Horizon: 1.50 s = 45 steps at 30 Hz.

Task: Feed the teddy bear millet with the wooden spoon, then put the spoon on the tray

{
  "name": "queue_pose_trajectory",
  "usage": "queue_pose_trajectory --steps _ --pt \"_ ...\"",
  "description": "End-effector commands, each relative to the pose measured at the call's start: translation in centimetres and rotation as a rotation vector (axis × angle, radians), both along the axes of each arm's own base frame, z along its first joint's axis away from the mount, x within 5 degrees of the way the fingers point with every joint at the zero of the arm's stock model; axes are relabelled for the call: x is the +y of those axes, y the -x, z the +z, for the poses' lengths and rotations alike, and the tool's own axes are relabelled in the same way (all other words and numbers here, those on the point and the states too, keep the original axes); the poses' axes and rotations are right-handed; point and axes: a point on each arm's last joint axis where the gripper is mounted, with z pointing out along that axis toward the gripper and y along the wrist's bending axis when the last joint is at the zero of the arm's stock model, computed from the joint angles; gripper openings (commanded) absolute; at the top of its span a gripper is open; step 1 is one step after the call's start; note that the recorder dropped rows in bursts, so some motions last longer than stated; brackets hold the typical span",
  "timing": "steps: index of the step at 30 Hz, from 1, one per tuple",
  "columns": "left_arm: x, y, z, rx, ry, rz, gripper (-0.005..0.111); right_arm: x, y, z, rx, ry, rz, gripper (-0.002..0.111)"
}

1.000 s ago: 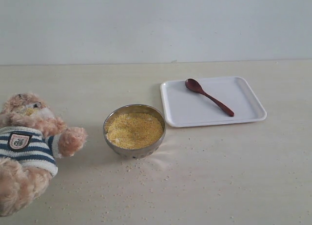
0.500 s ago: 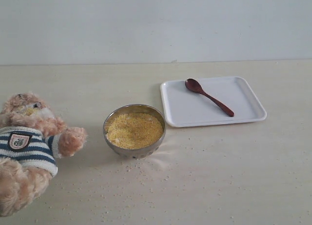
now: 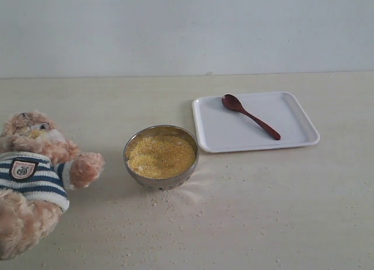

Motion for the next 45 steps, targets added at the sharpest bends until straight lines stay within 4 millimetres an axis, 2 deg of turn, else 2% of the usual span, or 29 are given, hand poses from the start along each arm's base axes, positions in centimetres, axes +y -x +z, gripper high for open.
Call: queue_pose_trajectory --steps 1,9,20,22,42,45 --pt "-0.1 0.0 0.2 -0.013 0.018 0.01 0.008 0.0 0.0 0.0 -0.015 -0.006 -0.004 0.0" --pt "-0.1 0.0 0.2 -0.013 0.018 0.01 0.008 -0.1 -0.4 -1.6 -0.068 -0.022 -0.024 0.0" --pt "-0.1 0.0 0.2 -0.013 0.017 0.011 0.008 -0.6 -0.9 -7.9 -0.246 -0.021 -0.077 0.0" --pt "-0.1 0.0 0.2 -0.013 0.017 0.011 0.008 -0.6 -0.9 -7.7 -0.287 -0.034 -0.084 0.0" --pt "-0.1 0.0 0.2 -0.013 0.015 0.012 0.008 -0.6 -0.9 -8.1 -0.282 0.064 -0.067 0.0" --pt "-0.1 0.0 0.2 -0.013 0.015 0.012 0.008 -0.9 -1.0 -8.0 -0.281 0.066 -0.115 0.0"
